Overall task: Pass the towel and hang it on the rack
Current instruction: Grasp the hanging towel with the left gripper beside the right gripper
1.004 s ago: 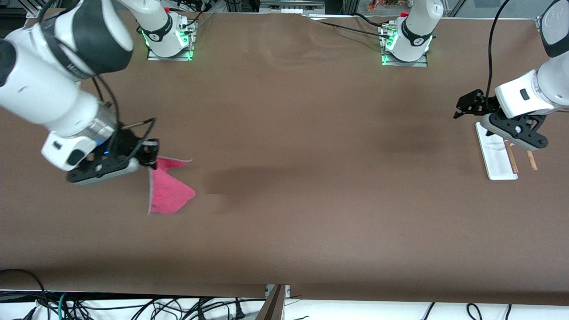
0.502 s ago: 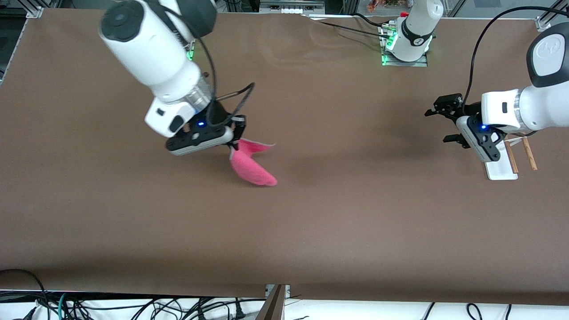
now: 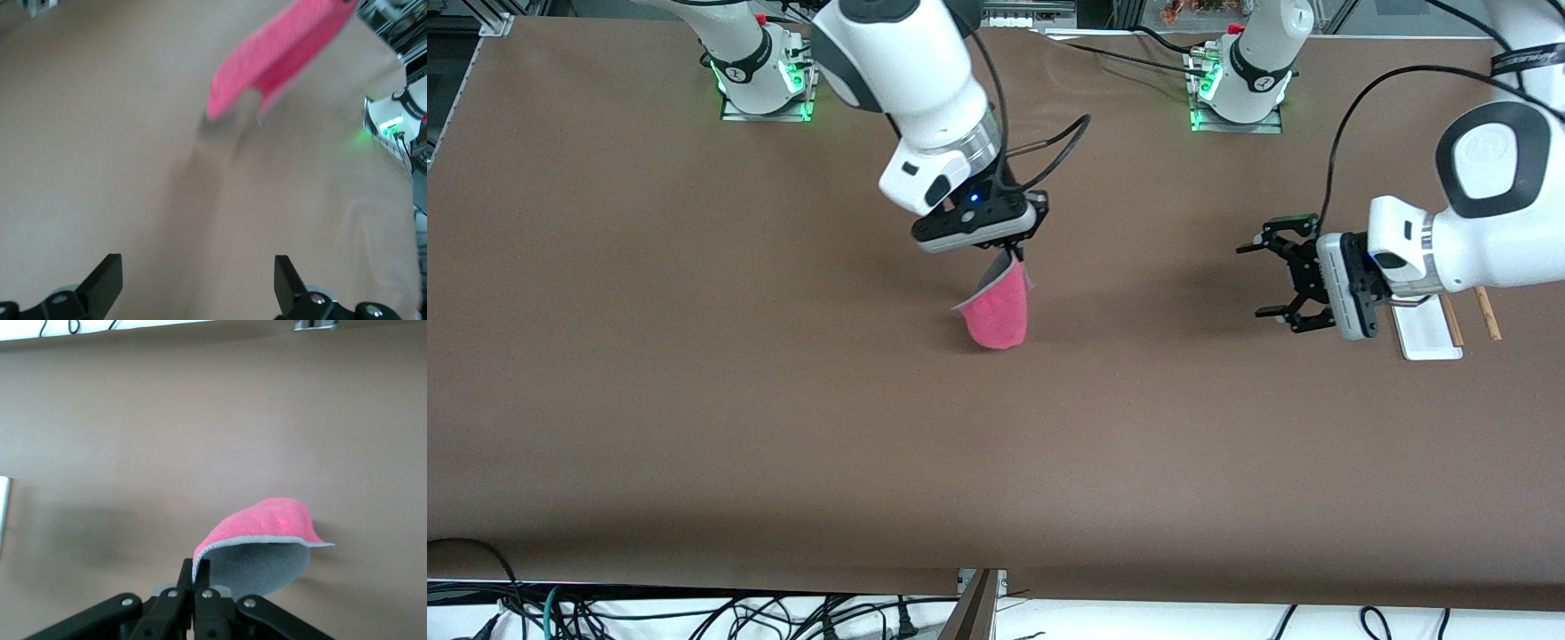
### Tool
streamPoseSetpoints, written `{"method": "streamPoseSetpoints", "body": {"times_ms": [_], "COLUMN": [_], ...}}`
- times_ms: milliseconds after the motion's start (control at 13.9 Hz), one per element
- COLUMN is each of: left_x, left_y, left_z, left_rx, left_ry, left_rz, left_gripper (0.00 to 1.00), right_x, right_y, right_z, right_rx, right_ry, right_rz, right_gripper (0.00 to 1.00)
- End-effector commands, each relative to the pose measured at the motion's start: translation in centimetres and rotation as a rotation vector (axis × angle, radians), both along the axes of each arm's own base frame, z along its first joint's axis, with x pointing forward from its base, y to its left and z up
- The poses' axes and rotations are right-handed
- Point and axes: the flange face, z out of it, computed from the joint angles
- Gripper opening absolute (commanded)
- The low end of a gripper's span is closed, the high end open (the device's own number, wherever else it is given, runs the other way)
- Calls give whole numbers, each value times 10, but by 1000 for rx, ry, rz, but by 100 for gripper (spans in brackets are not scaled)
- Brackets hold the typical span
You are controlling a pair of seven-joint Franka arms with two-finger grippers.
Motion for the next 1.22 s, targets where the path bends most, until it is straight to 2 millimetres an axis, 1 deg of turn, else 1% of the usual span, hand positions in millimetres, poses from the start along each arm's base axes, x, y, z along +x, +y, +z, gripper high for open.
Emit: {"method": "streamPoseSetpoints", "body": {"times_ms": [0, 72, 143, 287, 430, 574, 717, 861, 1004, 1148], "left_x": [-18, -29, -42, -62, -75, -99, -110, -121, -127, -132], "left_y": [-27, -34, -52, -73, -95, -117, -148, -168, -181, -195], "left_z": [-24, -31, -40, -52, -58, -69, -69, -71, -70, -75], "left_rx": [-58, -51, -67, -76, -92, -97, -96, -80, -87, -73], "left_ry": [-82, -91, -91, -95, -101, -97, -124, -153, -158, -179], "left_rz": [-6, 13, 33, 78, 102, 142, 144, 150, 153, 169], "left_gripper": [100, 100, 100, 100, 100, 100, 100, 100, 100, 100], "right_x": [-9, -14, -18, -25, -32, -32, -32, -32, -31, -30], "right_y": [19, 24, 27, 34, 40, 40, 39, 39, 37, 36], "right_z": [16, 19, 20, 21, 20, 21, 20, 20, 23, 25], "right_rx": [46, 51, 52, 59, 57, 59, 58, 57, 55, 56], "right_ry": [-18, -19, -17, -12, -10, -12, -12, -11, -14, -17], "right_rz": [-44, -43, -39, -42, -30, -30, -31, -31, -30, -31], "right_gripper": [0, 0, 0, 0, 0, 0, 0, 0, 0, 0]}}
